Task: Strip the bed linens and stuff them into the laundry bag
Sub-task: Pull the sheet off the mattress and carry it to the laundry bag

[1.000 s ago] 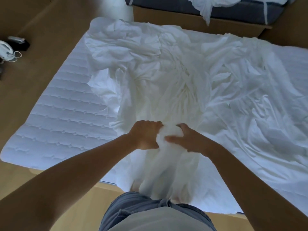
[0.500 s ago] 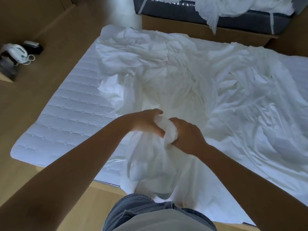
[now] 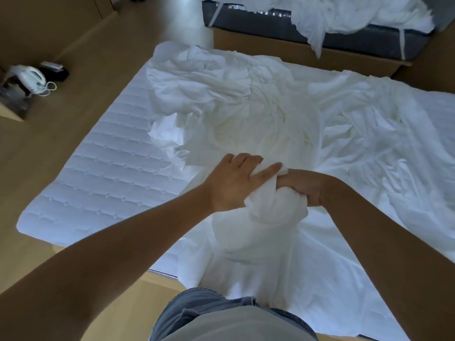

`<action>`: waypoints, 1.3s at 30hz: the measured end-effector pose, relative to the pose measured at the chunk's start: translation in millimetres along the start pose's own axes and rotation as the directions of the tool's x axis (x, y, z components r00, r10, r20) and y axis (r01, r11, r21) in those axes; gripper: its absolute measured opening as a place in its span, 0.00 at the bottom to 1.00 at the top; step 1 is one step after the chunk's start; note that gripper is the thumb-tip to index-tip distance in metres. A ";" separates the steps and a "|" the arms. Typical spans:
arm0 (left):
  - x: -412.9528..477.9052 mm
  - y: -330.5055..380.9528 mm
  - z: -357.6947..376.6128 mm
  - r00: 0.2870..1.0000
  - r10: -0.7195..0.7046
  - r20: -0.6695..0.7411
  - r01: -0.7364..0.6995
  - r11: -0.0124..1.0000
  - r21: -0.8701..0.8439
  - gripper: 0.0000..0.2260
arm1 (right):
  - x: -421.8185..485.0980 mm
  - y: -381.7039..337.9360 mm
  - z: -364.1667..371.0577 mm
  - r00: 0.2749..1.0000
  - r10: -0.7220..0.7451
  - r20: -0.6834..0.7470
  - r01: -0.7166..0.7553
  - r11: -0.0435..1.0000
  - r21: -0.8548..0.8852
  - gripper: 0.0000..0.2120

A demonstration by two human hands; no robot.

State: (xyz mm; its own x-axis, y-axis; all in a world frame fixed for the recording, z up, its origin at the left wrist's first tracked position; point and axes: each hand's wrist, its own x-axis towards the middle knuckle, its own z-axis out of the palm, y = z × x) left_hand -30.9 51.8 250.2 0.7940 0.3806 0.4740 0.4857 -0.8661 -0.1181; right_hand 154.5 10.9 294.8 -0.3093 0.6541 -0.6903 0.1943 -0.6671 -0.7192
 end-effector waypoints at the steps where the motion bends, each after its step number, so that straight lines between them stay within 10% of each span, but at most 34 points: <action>1: 2.4 -3.2 -0.1 1.000 -0.014 0.023 0.015 0.999 -0.039 0.32 | -1.1 -2.2 0.3 0.999 0.018 -0.034 -0.019 0.999 -0.043 0.17; 5: 7.3 -15.1 -12.4 0.875 -0.222 0.431 0.286 0.954 -0.089 0.33 | -4.6 -1.3 17.5 0.931 -0.183 -0.316 0.062 0.931 -0.359 0.39; 9: 6.9 -19.5 -21.0 0.537 -0.302 0.788 0.604 0.789 -0.109 0.35 | -4.6 27.2 55.8 0.878 -0.457 -0.140 -0.061 0.184 -0.981 0.63; 11: 6.6 -20.2 -20.6 0.444 -0.225 0.867 0.702 0.688 -0.181 0.18 | 9.1 45.5 65.4 0.788 -0.612 -0.063 -0.126 -0.060 -0.990 0.54; 14: 3.9 -25.8 -23.2 0.303 -0.099 0.948 0.832 0.513 -0.212 0.10 | 25.8 49.1 52.4 0.592 -0.805 0.035 -0.053 -0.082 -0.995 0.35; 19: 3.7 -19.5 -28.9 0.295 -0.052 0.954 0.846 0.478 -0.236 0.25 | 33.0 45.9 46.6 0.754 -0.649 -0.103 0.030 0.191 -0.981 0.28; 25: -17.3 13.2 -29.5 0.481 -0.029 0.876 0.463 0.857 -0.226 0.58 | 37.4 37.9 25.0 0.962 -0.136 -0.239 -0.017 0.839 -0.544 0.03; 33: -65.5 22.8 22.4 0.643 0.006 0.766 0.272 0.933 -0.235 0.54 | 56.1 74.2 33.9 0.970 0.240 -0.047 -0.244 0.959 -0.143 0.15; 37: -93.2 21.7 67.6 0.479 -0.120 0.870 0.421 0.901 -0.108 0.43 | 75.7 111.8 55.3 0.946 0.161 -0.281 -0.165 0.986 0.008 0.24; 39: -108.8 14.9 103.5 0.366 -0.190 0.911 0.530 0.848 -0.037 0.45 | 86.9 133.0 65.7 0.895 -0.023 -0.446 -0.078 0.976 -0.205 0.31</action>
State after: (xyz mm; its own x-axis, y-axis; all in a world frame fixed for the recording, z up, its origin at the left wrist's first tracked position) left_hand -72.3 31.0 106.6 0.5318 0.5987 -0.5989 0.8187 -0.5444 0.1828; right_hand 92.4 -44.5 144.3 0.1342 0.7593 -0.6368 0.4042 -0.6286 -0.6644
